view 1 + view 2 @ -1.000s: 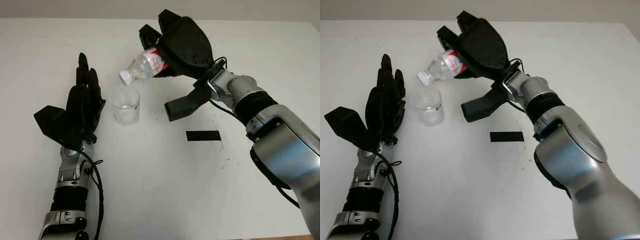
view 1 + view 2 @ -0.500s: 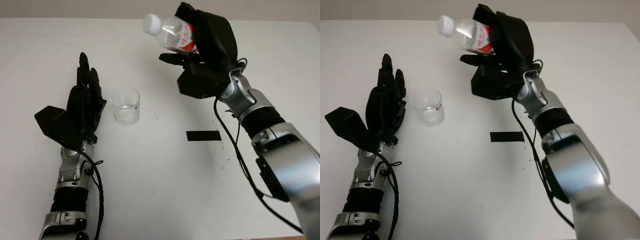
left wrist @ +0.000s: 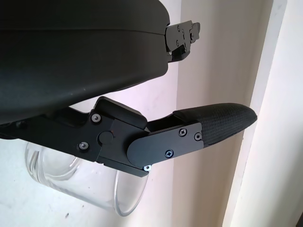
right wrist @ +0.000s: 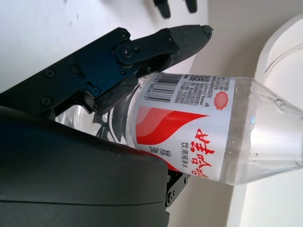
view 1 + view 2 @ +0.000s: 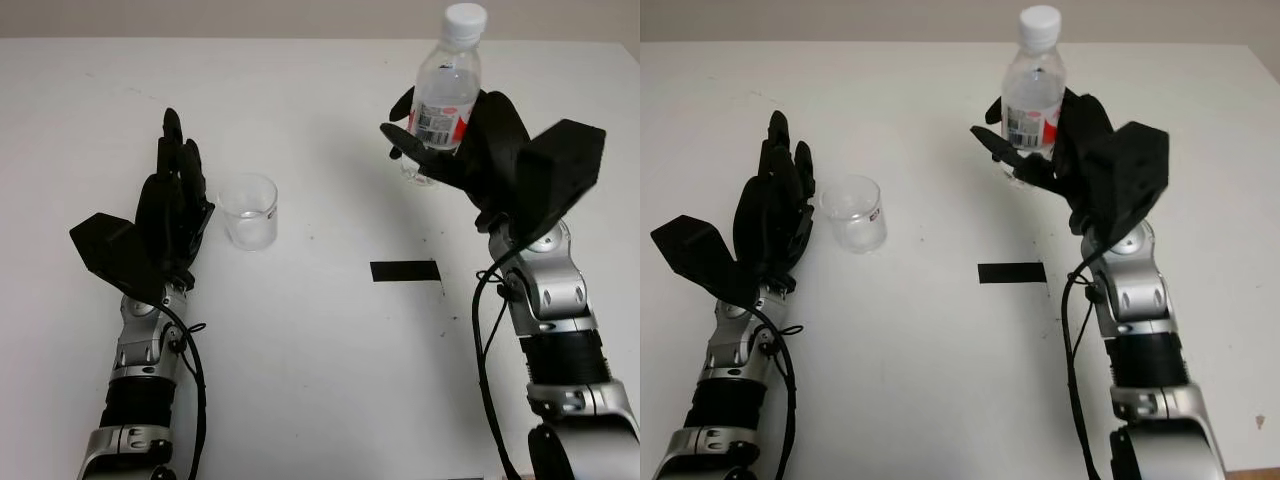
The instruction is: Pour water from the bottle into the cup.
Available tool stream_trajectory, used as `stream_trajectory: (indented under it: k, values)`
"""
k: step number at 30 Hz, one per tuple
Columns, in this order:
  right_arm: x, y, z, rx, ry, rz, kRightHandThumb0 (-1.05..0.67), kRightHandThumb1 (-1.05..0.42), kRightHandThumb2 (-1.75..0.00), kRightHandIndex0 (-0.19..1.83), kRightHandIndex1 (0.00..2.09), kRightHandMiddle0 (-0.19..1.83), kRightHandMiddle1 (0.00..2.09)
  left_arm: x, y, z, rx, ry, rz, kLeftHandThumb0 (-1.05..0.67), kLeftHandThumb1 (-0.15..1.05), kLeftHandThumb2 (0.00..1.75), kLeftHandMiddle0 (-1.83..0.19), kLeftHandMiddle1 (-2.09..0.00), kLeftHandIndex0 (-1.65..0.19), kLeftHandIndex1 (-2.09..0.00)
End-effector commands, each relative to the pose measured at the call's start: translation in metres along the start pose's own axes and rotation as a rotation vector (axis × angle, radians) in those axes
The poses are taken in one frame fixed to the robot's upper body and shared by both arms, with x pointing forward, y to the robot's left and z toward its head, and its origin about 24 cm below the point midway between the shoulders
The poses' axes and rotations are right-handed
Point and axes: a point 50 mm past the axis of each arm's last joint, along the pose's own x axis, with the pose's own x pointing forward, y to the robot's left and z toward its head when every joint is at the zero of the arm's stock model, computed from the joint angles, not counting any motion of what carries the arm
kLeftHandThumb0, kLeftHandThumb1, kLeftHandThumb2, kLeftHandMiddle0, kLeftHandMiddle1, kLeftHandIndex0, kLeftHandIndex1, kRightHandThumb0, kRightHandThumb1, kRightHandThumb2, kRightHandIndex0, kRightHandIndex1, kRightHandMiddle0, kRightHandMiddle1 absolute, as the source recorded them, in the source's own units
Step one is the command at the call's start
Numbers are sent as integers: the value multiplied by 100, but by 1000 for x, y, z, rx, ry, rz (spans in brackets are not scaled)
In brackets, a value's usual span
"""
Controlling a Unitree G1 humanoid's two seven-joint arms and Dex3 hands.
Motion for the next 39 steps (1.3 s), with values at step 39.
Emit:
stream_trajectory:
  k: [39]
  values:
    - [-65,33,-62,186,164,19,-43,-105,-44,142,209,103,209,-6,7,0,3,14,-11,-82,105,71,19,0,19,0]
